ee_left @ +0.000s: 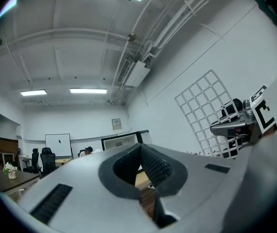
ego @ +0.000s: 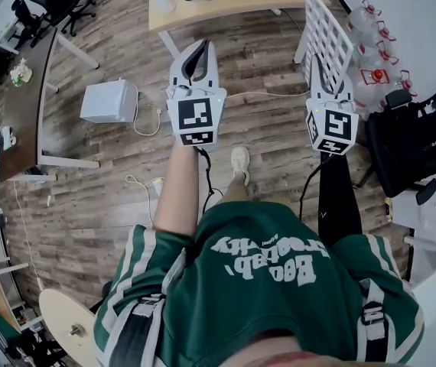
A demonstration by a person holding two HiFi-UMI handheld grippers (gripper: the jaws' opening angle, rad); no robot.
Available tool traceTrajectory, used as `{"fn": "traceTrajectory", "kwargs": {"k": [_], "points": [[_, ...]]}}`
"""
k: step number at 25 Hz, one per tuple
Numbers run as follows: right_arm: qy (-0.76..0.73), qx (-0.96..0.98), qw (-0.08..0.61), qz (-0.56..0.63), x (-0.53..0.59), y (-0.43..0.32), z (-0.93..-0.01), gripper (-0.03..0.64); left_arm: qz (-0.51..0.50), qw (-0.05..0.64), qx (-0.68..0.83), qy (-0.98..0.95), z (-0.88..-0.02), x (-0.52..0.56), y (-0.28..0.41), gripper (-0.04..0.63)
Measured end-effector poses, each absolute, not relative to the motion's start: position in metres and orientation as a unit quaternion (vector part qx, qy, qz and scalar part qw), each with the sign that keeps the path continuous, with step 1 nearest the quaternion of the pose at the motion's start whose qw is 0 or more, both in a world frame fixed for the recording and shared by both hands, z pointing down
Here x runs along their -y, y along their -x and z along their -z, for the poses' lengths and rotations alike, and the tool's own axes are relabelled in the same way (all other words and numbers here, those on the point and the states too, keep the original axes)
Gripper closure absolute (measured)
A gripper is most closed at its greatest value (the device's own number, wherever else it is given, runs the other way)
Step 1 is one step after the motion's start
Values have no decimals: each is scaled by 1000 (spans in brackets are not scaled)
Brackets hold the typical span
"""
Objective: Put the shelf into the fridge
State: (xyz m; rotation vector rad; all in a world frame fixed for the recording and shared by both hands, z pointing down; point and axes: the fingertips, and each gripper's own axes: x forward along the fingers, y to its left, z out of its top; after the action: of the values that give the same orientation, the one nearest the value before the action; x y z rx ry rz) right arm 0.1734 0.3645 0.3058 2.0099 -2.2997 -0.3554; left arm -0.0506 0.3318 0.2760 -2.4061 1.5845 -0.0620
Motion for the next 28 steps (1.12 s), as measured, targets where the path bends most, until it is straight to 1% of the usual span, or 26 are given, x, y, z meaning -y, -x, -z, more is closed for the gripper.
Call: {"fn": "traceTrajectory", "kwargs": {"k": [15,28], "points": [[-649,749,54,123,-236,-145,-310,571,29,110,-538,835,-289,-204,65,595],[-659,740,54,128,-134,-133,-315,571,26,120,-516,848,-294,-102,66,595]]}}
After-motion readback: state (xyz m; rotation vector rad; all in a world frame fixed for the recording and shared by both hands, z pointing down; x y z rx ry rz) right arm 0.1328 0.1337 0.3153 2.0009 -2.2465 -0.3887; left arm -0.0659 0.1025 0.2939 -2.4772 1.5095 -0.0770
